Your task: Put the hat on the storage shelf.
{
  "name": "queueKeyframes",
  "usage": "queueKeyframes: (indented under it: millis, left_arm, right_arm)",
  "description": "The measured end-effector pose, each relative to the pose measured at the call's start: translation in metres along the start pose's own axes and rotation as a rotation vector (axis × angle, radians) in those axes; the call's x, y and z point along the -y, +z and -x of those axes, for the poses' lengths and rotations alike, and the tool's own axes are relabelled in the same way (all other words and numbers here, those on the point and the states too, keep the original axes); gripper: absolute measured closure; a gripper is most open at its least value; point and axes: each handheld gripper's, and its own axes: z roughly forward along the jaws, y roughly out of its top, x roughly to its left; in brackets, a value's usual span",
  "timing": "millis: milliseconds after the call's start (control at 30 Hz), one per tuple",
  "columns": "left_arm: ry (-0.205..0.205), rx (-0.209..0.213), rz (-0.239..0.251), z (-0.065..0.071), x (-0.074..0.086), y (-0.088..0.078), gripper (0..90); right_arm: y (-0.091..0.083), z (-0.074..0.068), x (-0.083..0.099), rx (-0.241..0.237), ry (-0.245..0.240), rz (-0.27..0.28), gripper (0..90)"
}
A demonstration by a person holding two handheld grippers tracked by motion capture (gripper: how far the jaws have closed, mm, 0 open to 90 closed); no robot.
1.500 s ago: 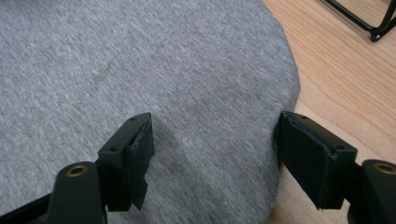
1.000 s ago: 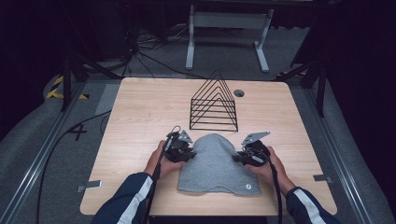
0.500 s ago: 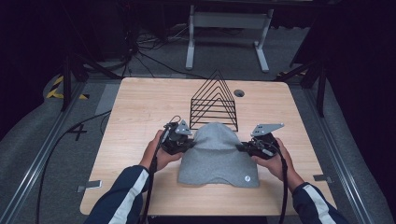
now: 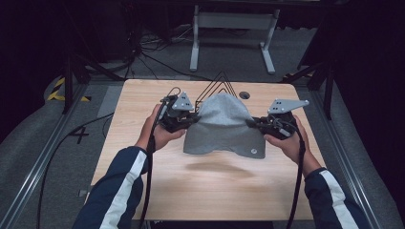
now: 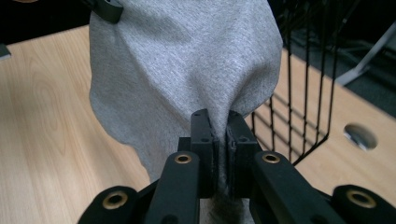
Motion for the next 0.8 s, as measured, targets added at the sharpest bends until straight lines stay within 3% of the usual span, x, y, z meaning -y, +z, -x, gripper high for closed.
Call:
queueKeyframes:
  millis: [133,367,800]
  left_arm:
    - [0.004,-0.018,0.046,-0.01,-0.019,-0.017,84.7]
    - [0.027,-0.067,0.073,-0.029,-0.049,-0.033,85.0]
    - [0.027,-0.135,0.135,-0.062,-0.096,-0.05,85.1]
  right_arm:
    - [-0.01,0.004,-0.023,0.02,-0.023,0.038,84.2]
    - [-0.023,0.014,-0.062,0.059,-0.046,0.097,84.2]
    - [-0.026,0.044,-0.119,0.148,-0.065,0.161,84.4]
